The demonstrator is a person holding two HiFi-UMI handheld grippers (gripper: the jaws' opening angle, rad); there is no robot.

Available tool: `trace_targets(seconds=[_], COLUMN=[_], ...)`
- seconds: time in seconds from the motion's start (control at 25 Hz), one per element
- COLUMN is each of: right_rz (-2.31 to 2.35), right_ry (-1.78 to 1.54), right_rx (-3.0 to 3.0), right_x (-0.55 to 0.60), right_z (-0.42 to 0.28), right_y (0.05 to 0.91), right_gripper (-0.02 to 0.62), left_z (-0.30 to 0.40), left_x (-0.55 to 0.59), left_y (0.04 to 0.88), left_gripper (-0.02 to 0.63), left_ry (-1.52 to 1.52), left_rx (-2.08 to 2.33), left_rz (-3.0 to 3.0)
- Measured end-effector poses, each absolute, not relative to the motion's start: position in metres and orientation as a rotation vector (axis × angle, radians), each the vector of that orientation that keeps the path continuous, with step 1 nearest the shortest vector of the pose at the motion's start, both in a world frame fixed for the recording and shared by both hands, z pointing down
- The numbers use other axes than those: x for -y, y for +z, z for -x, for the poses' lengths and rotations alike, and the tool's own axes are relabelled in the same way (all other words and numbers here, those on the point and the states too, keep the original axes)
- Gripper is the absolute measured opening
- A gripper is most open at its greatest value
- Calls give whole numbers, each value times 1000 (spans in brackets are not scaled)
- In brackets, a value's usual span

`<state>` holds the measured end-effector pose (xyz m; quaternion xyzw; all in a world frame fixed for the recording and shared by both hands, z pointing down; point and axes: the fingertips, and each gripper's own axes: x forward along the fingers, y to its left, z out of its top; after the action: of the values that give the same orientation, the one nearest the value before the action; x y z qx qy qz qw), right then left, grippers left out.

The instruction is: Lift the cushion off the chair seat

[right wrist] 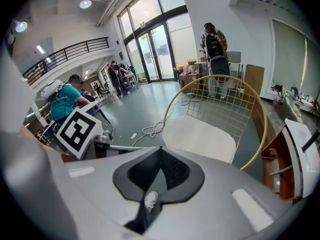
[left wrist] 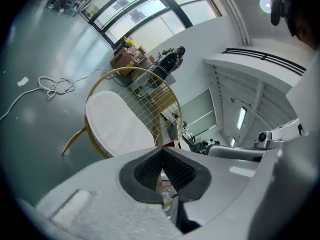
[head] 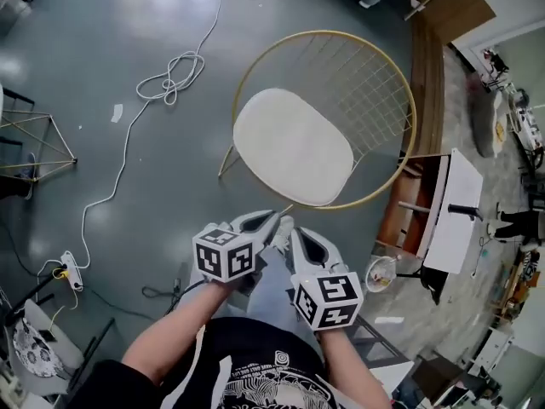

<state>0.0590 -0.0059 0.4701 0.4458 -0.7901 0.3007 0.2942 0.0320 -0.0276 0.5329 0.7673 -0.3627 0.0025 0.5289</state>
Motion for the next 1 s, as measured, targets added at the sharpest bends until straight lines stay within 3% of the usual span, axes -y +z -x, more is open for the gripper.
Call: trace_targets(seconds=[0.44, 0.76, 0.92, 1.0], right_rz=[-940, -847, -806, -796], right_ry=[772, 745, 717, 718], right_rx=[2135, 2146, 2148, 2149], right_x=[41, 54, 59, 59], right_z=[-74, -75, -77, -79], right_y=[501, 526, 541, 546], right_gripper=[-2, -2, -2, -2], left_z=[-40, -40, -39, -42], left_x=[61, 66, 66, 66], left_y=[611, 663, 694, 705], left_gripper=[-2, 121, 143, 191], left_ry=[-190, -275, -303, -310], left_rx=[985, 953, 968, 959], left_rz=[-1646, -1581, -1530, -1507])
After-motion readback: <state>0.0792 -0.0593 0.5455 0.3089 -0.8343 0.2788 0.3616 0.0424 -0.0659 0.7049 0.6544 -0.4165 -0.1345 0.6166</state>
